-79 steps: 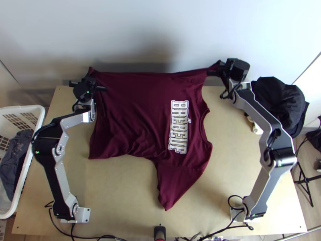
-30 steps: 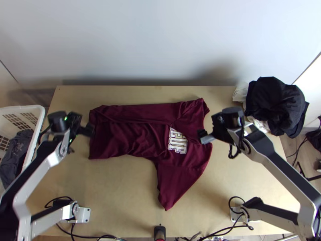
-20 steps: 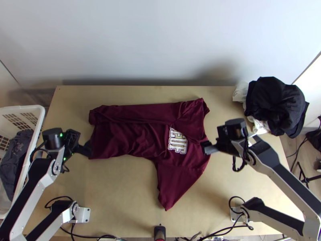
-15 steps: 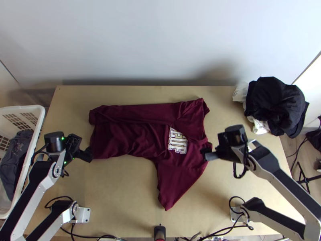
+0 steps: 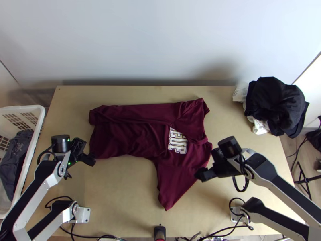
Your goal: Fold the t-shirt
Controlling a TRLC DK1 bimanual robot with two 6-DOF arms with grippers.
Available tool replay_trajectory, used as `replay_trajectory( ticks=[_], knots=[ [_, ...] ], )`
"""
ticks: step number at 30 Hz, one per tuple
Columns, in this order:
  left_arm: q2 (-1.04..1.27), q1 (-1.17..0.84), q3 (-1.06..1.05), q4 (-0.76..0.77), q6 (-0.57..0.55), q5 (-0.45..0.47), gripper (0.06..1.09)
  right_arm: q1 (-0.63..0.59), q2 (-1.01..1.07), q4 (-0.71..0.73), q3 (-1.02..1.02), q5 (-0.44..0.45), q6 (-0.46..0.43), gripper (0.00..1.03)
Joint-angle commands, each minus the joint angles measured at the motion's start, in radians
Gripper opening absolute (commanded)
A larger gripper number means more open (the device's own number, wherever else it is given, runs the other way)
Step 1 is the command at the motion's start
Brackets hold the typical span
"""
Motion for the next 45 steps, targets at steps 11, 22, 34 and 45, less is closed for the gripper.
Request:
replay_trajectory(
  ticks=[11,22,34,45],
  knots=[
    [0.117,-0.001,0.006,0.147,-0.045,-0.009,1.04,0.263,0.172,0.095,-0.081,-0.11,0.053,0.97],
    [0.122,0.042,0.001,0.19,-0.042,-0.017,1.04,0.356,0.449,0.313,-0.046,-0.055,0.109,0.97],
    [0.045,-0.07,-0.042,0.23,-0.097,-0.004,0.09,0.375,0.509,0.354,0.045,0.166,0.085,0.03],
    [0.019,-0.104,-0.127,0.235,-0.104,-0.011,0.09,0.375,0.452,0.335,0.053,0.172,0.034,0.03]
  ],
)
